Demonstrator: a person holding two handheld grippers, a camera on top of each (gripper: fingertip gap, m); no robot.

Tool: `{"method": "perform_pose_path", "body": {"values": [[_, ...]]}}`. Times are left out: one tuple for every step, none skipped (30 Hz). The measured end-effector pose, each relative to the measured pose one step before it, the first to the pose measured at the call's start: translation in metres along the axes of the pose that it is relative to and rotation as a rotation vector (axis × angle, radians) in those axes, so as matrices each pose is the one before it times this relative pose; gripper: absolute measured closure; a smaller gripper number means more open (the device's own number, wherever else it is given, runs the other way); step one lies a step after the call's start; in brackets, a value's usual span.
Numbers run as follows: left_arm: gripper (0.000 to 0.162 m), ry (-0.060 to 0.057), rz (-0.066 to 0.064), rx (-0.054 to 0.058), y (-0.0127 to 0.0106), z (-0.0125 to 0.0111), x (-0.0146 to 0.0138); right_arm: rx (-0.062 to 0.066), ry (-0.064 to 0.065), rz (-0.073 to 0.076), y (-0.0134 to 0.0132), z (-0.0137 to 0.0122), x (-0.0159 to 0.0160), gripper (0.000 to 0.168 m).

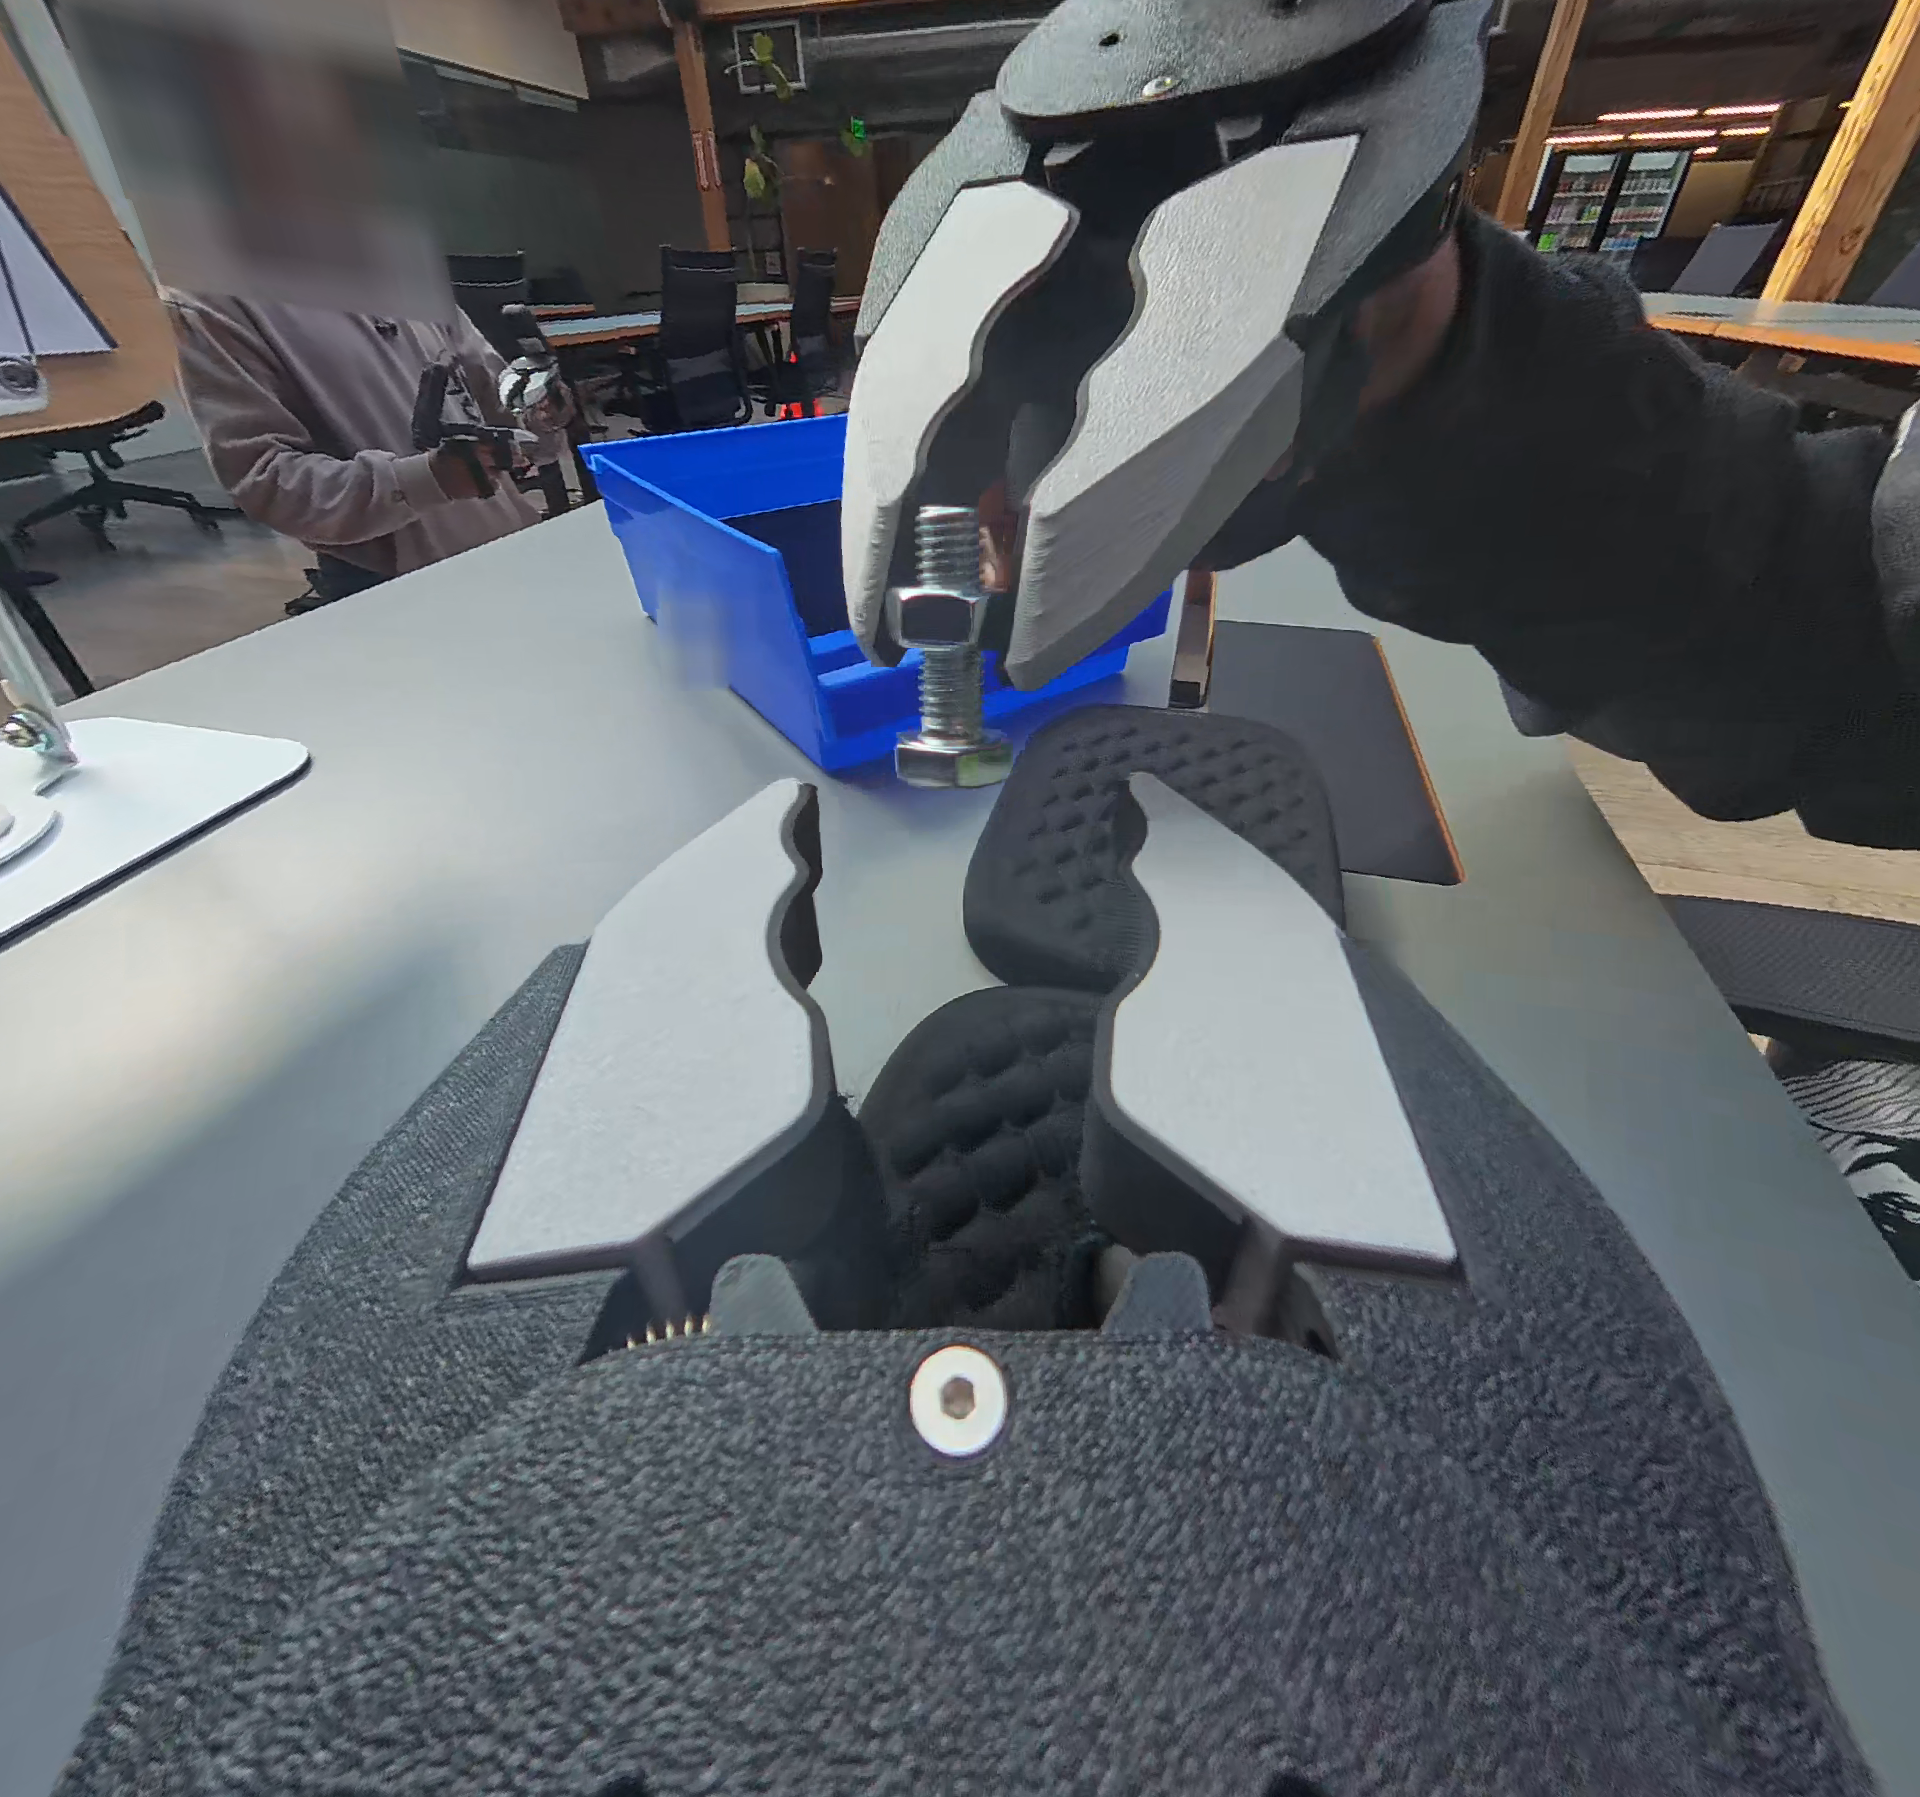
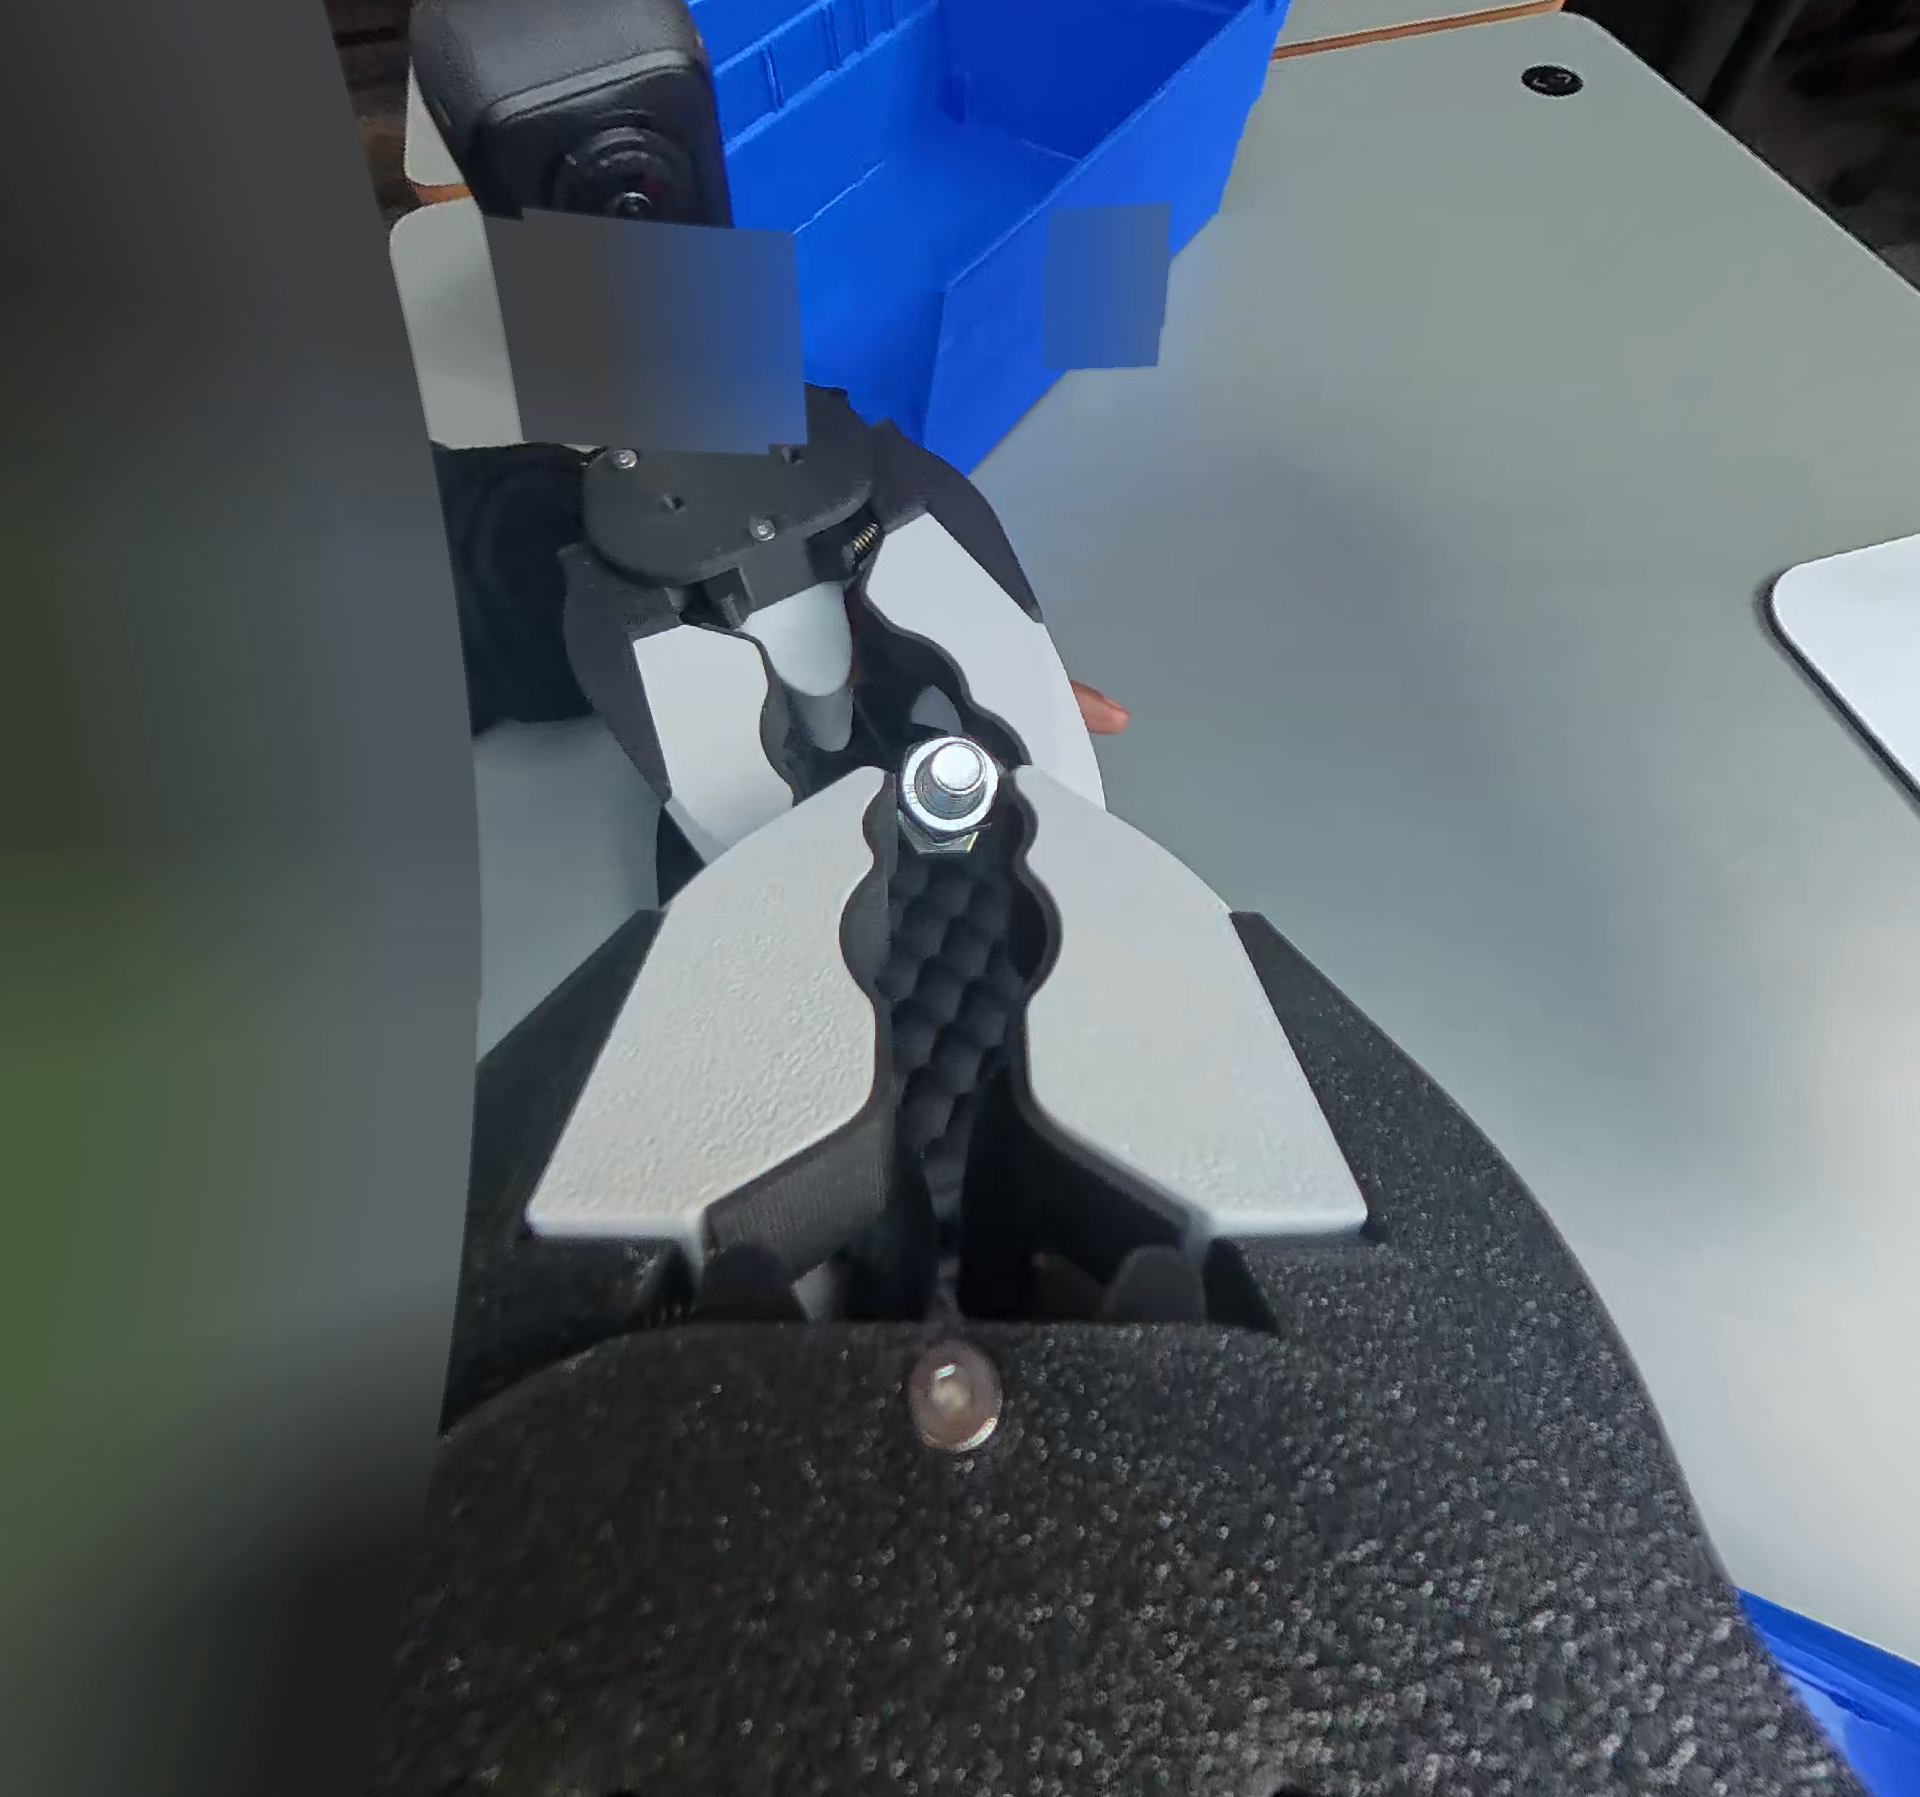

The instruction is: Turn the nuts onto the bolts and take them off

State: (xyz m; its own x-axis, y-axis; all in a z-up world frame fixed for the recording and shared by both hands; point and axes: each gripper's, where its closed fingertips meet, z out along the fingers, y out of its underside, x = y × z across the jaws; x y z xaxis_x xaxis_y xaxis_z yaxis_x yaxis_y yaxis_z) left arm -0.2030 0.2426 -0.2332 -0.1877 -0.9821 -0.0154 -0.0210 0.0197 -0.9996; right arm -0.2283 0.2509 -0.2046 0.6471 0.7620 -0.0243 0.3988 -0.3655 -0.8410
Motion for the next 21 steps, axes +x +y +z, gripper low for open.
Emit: {"method": "perform_pose_path", "body": {"values": [[0.109, 0.0178, -0.0085, -0.0020, 0.00032, 0.00108, 0.00309, -0.0040, -0.0122, -0.0153, 0.00047, 0.00008, -0.00287, 0.151], [0.109, 0.0127, -0.0043, -0.0008, 0.00008, 0.00050, 0.00225, -0.0022, -0.0144, -0.0127, 0.00018, -0.00012, -0.00274, 0.151], [0.110, 0.0129, -0.0022, 0.0013, 0.00002, 0.00035, 0.00208, -0.0005, -0.0138, -0.0070, -0.00007, -0.00036, -0.00217, 0.151], [0.111, 0.0144, -0.0003, -0.0023, 0.00058, 0.00029, 0.00209, -0.0023, -0.0142, -0.0046, 0.00011, -0.00006, -0.00192, 0.151], [0.111, 0.0107, 0.0032, -0.0045, 0.00047, 0.00032, 0.00172, -0.0049, -0.0087, -0.0057, 0.00050, 0.00004, -0.00101, 0.151], [0.112, 0.0025, 0.0054, -0.0019, 0.00013, 0.00021, 0.00087, -0.0079, 0.0003, -0.0062, 0.00089, 0.00036, 0.00013, 0.151], [0.114, 0.0044, 0.0065, -0.0016, 0.00019, 0.00017, 0.00118, -0.0093, 0.0009, -0.0067, 0.00114, 0.00051, 0.00012, 0.151], [0.115, 0.0048, 0.0043, -0.0040, 0.00038, 0.00045, 0.00115, -0.0089, -0.0023, -0.0045, 0.00116, 0.00078, -0.00056, 0.151], [0.116, -0.0053, 0.0030, -0.0057, 0.00068, 0.00050, -0.00022, -0.0076, 0.0008, -0.0001, 0.00102, 0.00098, -0.00038, 0.151], [0.118, -0.0080, 0.0041, -0.0065, 0.00097, 0.00067, -0.00059, -0.0062, -0.0004, -0.0032, 0.00098, 0.00121, -0.00082, 0.151], [0.120, -0.0081, 0.0015, -0.0068, 0.00102, 0.00054, -0.00080, -0.0040, 0.0010, -0.0042, 0.00081, 0.00121, -0.00068, 0.151], [0.120, -0.0120, 0.0003, -0.0044, 0.00043, 0.00042, -0.00146, -0.0049, 0.0079, 0.0015, 0.00095, 0.00109, 0.00059, 0.151], [0.121, -0.0094, 0.0016, -0.0023, 0.00026, 0.00024, -0.00093, -0.0051, 0.0176, 0.0083, 0.00088, 0.00086, 0.00204, 0.151], [0.121, -0.0118, 0.0006, -0.0005, -0.00006, 0.00012, -0.00130, -0.0043, 0.0217, 0.0106, 0.00085, 0.00081, 0.00273, 0.151], [0.122, -0.0211, -0.0019, -0.0005, 0.00006, 0.00021, -0.00277, -0.0025, 0.0231, 0.0111, 0.00064, 0.00091, 0.00278, 0.151], [0.122, -0.0173, -0.0016, -0.0003, 0.00003, 0.00006, -0.00215, 0.0004, 0.0205, 0.0091, 0.00027, 0.00093, 0.00220, 0.151], [0.123, -0.0092, 0.0007, 0.0004, -0.00006, 0.00015, -0.00107, 0.0019, 0.0128, 0.0042, 0.00007, 0.00103, 0.00088, 0.151], [0.123, -0.0152, 0.0008, 0.0015, -0.00030, 0.00002, -0.00183, 0.0015, 0.0077, -0.0003, 0.00005, 0.00090, 0.00004, 0.151], [0.125, -0.0159, 0.0014, 0.0006, 0.00001, 0.00006, -0.00197, 0.0030, 0.0092, -0.0033, -0.00043, 0.00053, 0.00038, 0.151], [0.126, -0.0102, 0.0014, -0.0013, 0.00014, 0.00014, -0.00116, 0.0039, 0.0084, -0.0039, -0.00061, 0.00034, 0.00045, 0.151], [0.128, -0.0063, 0.0008, -0.0027, 0.00041, 0.00024, -0.00062, 0.0020, 0.0064, -0.0003, -0.00044, 0.00037, 0.00059, 0.151]]}}
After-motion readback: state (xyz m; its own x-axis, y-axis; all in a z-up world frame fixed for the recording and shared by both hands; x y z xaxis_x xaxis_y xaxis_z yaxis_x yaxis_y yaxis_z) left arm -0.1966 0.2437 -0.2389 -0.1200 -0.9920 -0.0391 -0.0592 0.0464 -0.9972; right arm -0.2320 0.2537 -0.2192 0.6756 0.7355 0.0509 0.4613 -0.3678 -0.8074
